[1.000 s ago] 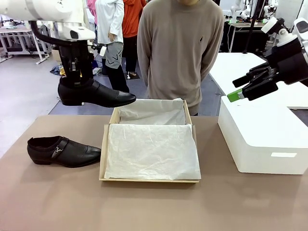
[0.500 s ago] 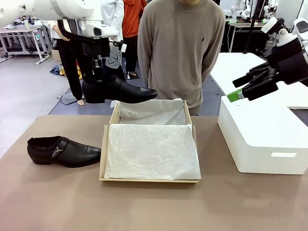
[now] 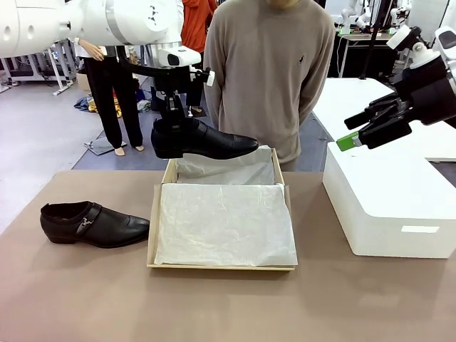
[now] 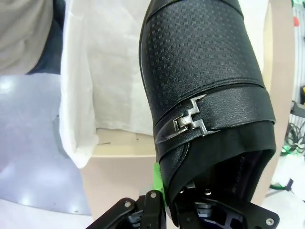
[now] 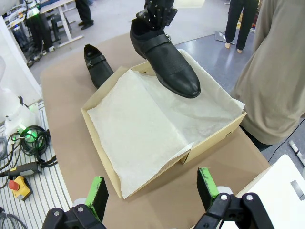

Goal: Pack the shoes into the box.
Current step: Place one shoe of the Shoes into the Shoes Box.

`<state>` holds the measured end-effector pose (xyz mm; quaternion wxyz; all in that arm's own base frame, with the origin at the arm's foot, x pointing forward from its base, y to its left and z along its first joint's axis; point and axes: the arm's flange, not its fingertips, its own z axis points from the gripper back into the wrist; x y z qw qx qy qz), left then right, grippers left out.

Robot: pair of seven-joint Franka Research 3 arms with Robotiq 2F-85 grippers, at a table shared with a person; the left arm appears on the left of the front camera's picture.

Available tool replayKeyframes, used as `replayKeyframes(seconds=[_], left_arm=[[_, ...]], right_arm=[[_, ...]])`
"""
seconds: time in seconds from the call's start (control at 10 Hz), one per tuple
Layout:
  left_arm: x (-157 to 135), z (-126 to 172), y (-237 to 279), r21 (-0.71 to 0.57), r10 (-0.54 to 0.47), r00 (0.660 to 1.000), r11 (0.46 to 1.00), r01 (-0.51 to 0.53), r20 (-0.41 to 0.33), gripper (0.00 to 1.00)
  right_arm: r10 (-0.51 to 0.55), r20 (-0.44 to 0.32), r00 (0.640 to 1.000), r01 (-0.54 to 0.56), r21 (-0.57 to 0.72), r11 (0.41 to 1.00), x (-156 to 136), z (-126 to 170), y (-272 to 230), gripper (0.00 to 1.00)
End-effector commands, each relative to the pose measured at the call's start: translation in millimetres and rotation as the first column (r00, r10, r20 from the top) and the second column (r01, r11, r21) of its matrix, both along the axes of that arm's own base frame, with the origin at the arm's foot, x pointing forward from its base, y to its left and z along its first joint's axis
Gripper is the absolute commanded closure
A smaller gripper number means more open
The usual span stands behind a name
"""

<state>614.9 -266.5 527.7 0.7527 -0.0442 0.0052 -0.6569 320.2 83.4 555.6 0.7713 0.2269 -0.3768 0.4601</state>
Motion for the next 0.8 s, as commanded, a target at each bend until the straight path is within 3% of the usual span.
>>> replayKeyframes(seconds=[0.0, 0.7], left_arm=[[0.4, 3.1, 4.2, -0.011, 0.018, 1.000, 1.000, -0.018, -0.004, 1.00], [5.0, -3.4, -4.6, 0.019, -0.008, 1.000, 1.000, 0.008, 0.010, 1.00]], right_arm=[[0.024, 0.016, 1.000, -0.025, 0.015, 1.000, 3.7, -0.1, -0.5, 0.00], [0.024, 0.016, 1.000, -0.025, 0.015, 1.000, 3.7, -0.1, -0.5, 0.00]])
